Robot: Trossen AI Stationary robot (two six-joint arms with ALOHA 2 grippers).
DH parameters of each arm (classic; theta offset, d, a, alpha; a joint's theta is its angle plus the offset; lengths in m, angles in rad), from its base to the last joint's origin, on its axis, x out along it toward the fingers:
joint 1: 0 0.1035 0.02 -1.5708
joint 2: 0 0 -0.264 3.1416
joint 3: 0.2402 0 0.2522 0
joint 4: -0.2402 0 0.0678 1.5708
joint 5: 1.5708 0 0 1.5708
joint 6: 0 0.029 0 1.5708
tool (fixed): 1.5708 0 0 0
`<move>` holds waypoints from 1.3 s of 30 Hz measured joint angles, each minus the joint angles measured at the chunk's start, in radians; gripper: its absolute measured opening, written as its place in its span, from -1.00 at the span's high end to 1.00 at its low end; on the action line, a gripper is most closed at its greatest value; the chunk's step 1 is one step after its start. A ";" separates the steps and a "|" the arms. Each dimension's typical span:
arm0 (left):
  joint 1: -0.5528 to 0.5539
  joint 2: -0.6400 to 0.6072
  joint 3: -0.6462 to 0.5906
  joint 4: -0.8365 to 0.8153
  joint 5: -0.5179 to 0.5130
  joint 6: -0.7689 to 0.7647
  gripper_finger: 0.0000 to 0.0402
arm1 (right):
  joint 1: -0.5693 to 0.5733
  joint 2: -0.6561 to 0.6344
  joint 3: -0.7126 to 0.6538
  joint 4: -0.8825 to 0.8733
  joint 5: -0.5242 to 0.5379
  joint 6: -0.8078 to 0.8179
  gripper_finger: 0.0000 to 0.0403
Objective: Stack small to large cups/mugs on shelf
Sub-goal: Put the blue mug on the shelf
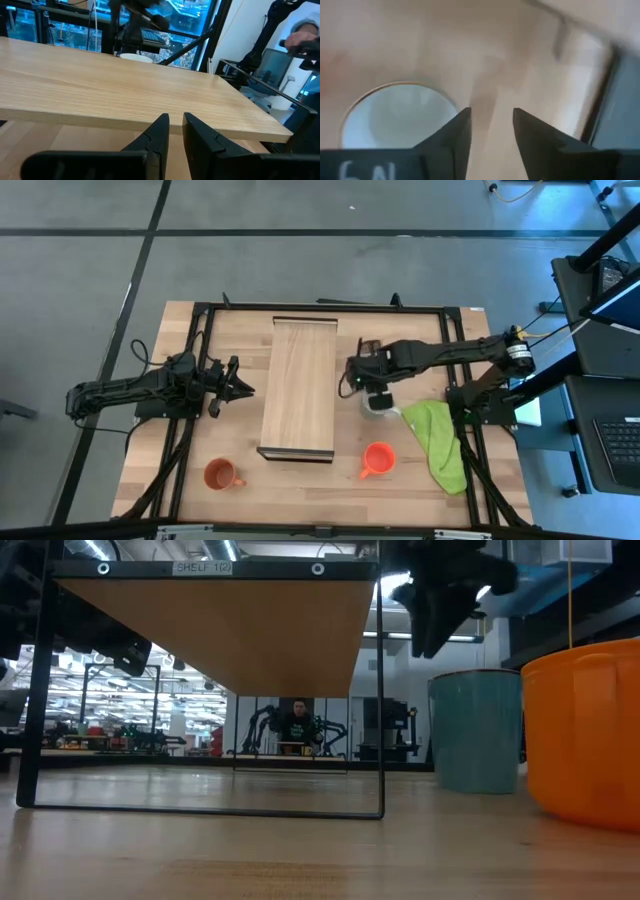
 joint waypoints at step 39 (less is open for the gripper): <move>0.000 0.000 0.000 0.000 0.000 0.000 0.75 | -0.098 -0.026 -0.208 -0.001 -0.292 0.753 0.21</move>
